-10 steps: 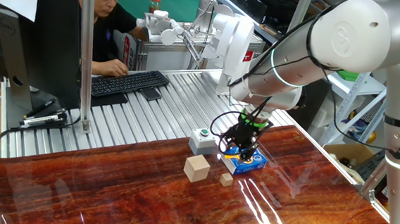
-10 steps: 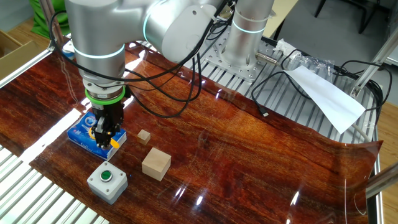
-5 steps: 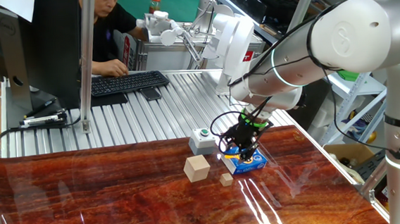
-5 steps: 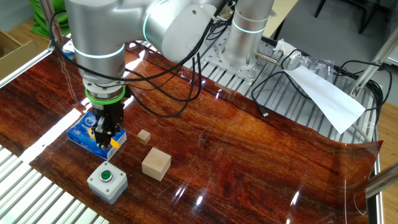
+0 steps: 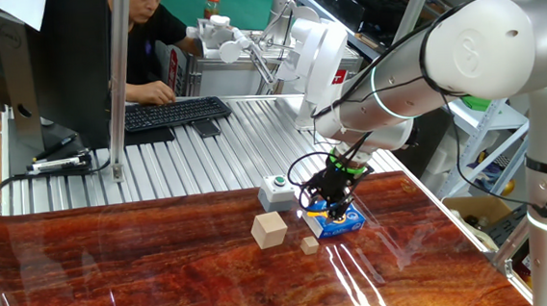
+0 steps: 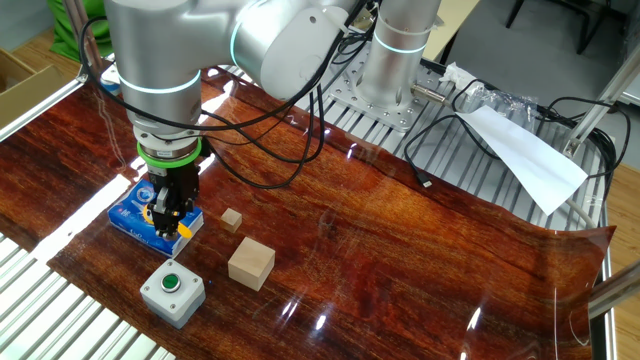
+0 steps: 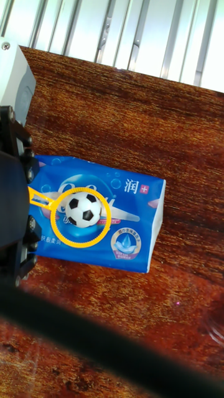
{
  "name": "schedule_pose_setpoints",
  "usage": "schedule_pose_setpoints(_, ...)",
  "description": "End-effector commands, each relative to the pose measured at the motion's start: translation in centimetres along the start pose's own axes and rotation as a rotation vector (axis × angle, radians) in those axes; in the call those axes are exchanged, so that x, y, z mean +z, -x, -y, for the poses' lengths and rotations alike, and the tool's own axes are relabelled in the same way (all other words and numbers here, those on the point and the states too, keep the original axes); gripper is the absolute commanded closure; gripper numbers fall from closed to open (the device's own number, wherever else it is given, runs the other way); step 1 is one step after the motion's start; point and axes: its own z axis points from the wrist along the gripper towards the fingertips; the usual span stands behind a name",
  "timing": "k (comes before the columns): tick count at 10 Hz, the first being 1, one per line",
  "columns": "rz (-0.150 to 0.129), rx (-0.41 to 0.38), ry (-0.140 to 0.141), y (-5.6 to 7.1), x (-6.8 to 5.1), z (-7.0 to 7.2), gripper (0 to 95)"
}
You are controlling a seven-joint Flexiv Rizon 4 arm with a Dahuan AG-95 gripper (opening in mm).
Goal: Remove the bubble ring from the ball
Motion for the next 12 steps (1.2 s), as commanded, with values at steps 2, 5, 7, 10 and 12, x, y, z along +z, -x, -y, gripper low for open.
schedule_pose_setpoints(2,0.0,0.0,0.0,0.0,0.0,0.0,38.0)
schedule_pose_setpoints(5,0.007,-0.021,0.009,-0.2,1.3,0.1,57.0)
schedule_pose_setpoints(7,0.006,-0.02,0.009,-0.2,1.3,0.1,57.0)
schedule_pose_setpoints(10,0.013,-0.04,0.007,-0.2,1.3,0.1,76.0)
schedule_pose_setpoints(12,0.014,-0.056,0.001,-0.1,1.1,0.1,95.0)
